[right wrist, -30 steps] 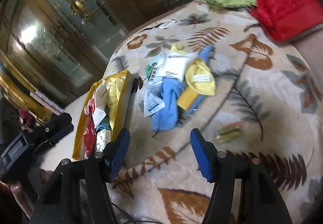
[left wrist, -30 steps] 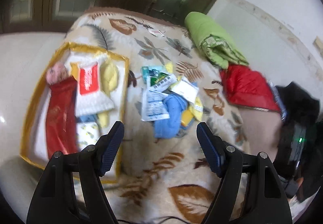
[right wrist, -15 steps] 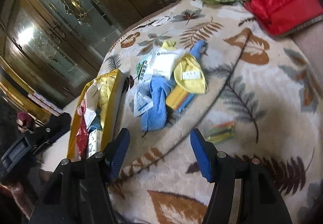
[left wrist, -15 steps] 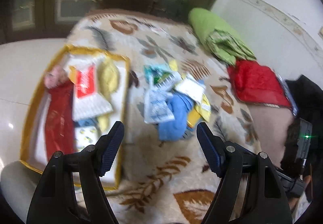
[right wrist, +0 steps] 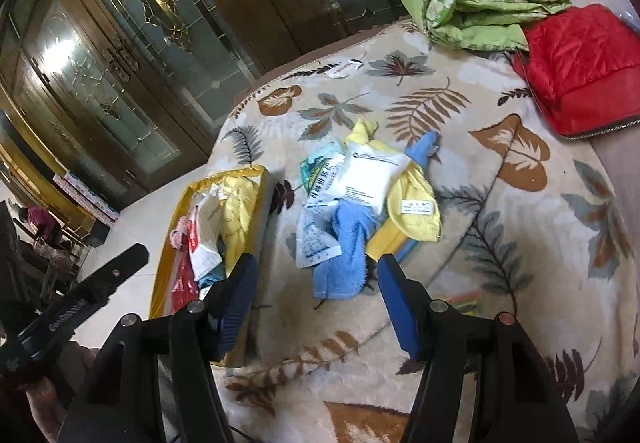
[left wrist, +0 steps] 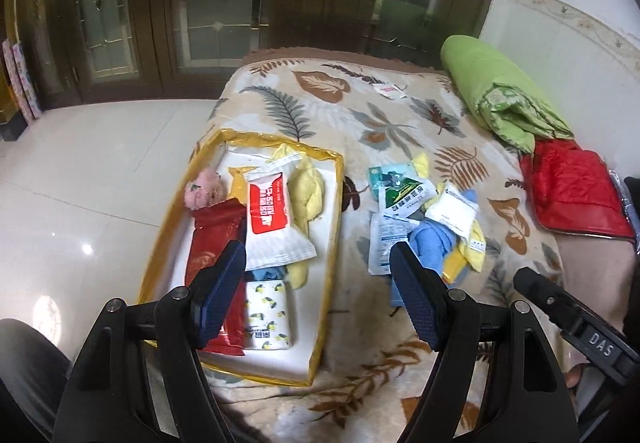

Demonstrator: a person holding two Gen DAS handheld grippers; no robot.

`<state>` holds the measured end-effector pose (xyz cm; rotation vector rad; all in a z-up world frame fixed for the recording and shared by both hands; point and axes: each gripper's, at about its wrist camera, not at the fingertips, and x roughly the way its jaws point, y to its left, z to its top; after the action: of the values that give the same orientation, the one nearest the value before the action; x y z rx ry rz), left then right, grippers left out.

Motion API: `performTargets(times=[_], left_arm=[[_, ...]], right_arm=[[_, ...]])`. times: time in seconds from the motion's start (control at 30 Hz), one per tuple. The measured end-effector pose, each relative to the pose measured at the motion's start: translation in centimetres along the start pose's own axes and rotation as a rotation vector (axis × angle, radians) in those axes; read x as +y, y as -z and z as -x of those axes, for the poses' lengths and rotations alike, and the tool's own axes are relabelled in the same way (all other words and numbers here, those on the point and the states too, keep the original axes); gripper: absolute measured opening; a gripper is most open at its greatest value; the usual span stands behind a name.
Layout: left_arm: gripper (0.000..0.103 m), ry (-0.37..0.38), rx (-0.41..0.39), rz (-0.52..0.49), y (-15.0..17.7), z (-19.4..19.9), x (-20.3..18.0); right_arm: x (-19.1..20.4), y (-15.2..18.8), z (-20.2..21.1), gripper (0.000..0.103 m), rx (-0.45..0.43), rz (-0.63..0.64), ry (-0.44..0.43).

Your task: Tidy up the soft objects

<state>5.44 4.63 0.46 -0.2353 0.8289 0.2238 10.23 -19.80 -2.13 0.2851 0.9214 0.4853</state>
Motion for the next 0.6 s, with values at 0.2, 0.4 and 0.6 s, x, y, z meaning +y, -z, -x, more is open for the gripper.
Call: performTargets(times=[0.2,0.4,0.6], left_arm=[[0.075,-0.008,0.020,-0.012,0.2,-0.9,0.1],[0.075,0.012,0.036,-0.021,0.2,-1.5,0.0],[0.075,0.142,0.102,0.023,-0.2,-3.1,0.3]], right_arm=[[0.6,0.4,-1.1,0.063,0.024,0.021,0.005],[0.6,0.0,-1.7,0.063,0.023,0.028,0.014],[-0.3,-0.5,-3.0,0.063,0.052,-0.005,0.008]])
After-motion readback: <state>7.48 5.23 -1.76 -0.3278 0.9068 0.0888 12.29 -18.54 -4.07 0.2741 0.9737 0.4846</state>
